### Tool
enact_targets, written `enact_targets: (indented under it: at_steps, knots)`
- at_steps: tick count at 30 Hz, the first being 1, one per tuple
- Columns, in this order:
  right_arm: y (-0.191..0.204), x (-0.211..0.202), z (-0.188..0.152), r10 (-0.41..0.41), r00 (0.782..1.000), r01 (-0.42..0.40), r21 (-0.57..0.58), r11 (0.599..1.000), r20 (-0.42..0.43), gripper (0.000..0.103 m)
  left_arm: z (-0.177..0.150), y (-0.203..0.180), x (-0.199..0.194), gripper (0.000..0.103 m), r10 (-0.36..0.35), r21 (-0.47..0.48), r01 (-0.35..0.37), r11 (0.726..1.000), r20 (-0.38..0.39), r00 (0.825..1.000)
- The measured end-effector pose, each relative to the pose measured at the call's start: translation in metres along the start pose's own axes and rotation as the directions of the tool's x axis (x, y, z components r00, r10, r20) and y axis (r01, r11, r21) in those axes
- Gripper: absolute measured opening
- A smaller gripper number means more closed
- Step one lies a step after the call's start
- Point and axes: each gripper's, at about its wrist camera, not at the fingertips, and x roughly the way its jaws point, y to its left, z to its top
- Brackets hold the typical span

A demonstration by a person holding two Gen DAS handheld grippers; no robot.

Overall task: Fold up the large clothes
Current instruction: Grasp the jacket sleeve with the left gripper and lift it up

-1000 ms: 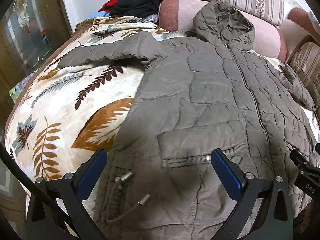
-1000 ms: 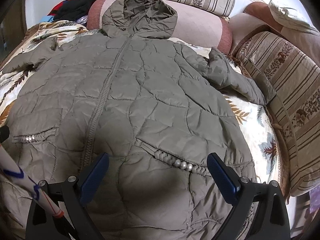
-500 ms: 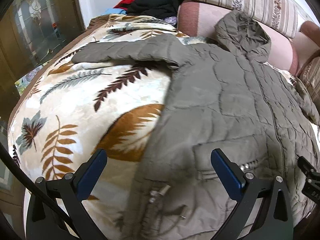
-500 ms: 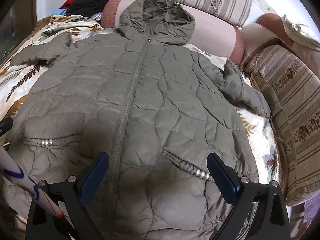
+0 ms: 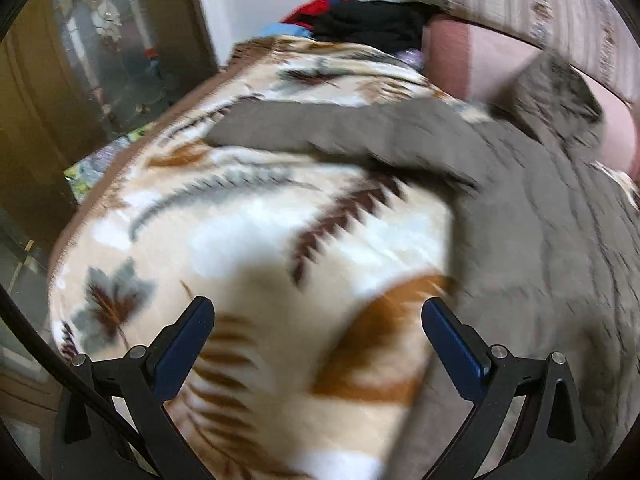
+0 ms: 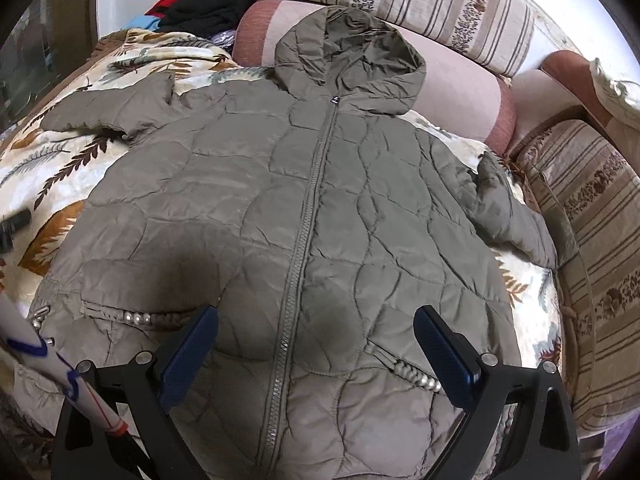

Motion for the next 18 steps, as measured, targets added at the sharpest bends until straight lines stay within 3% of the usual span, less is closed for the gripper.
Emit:
enact_targets:
  at_steps: [3, 6, 12, 15, 18]
  knots:
    - [0.002, 0.007, 0.003, 0.005, 1.0, -0.005, 0.001, 1.0, -0.017, 0.1, 0.029, 0.028, 0.014, 0.103, 0.037, -0.035, -0.036, 0.999, 0.008, 0.999]
    - [0.003, 0.015, 0.006, 0.01, 1.0, -0.01, 0.004, 1.0, -0.029, 0.1, 0.063, 0.055, 0.033, 0.103, 0.023, -0.076, -0.022, 0.997, 0.01, 1.0]
    - [-0.001, 0.03, 0.009, 0.012, 0.998, -0.011, 0.025, 1.0, -0.055, 0.1, 0.136, 0.11, 0.093, 0.103, -0.077, -0.172, 0.078, 0.982, 0.009, 0.997]
    - [-0.003, 0.039, 0.008, 0.006, 0.997, -0.004, 0.029, 1.0, -0.075, 0.1, 0.164, 0.139, 0.133, 0.103, -0.158, -0.259, 0.148, 0.955, -0.016, 0.987]
    - [-0.005, 0.048, 0.006, -0.005, 0.995, 0.008, 0.032, 0.999, -0.099, 0.1, 0.178, 0.166, 0.176, 0.103, -0.238, -0.373, 0.207, 0.904, -0.039, 0.97]
